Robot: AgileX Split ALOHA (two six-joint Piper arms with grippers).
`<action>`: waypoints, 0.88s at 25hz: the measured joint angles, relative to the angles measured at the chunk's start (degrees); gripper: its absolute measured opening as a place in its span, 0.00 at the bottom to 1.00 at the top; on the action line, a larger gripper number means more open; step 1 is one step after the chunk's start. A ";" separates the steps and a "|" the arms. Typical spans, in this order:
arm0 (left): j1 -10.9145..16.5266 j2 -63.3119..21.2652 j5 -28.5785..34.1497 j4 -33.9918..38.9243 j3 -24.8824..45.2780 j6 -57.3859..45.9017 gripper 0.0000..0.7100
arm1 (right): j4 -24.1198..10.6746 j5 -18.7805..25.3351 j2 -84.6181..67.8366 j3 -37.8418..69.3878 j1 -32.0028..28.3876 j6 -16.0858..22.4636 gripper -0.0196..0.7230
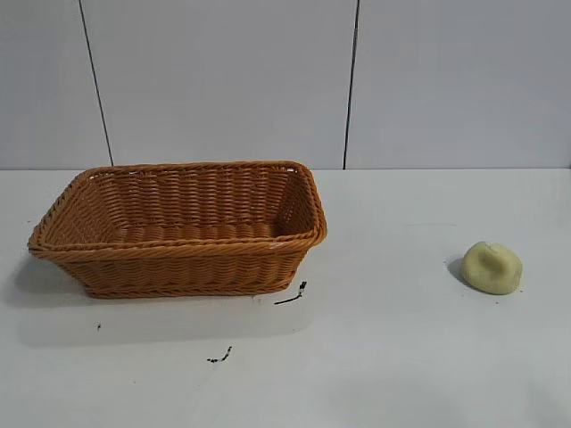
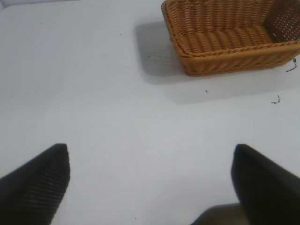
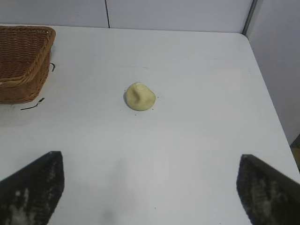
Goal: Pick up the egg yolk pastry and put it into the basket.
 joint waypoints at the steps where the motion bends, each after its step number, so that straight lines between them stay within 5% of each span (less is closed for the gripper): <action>1: 0.00 0.00 0.00 0.00 0.00 0.00 0.98 | 0.00 0.00 0.00 0.00 0.00 0.00 0.96; 13: 0.00 0.00 0.00 0.00 0.00 0.00 0.98 | 0.00 -0.05 3.00 -0.60 0.00 0.00 0.96; 22: 0.00 0.00 0.00 0.00 0.00 0.00 0.98 | 0.00 -5.09 33.62 -9.53 0.00 0.61 0.96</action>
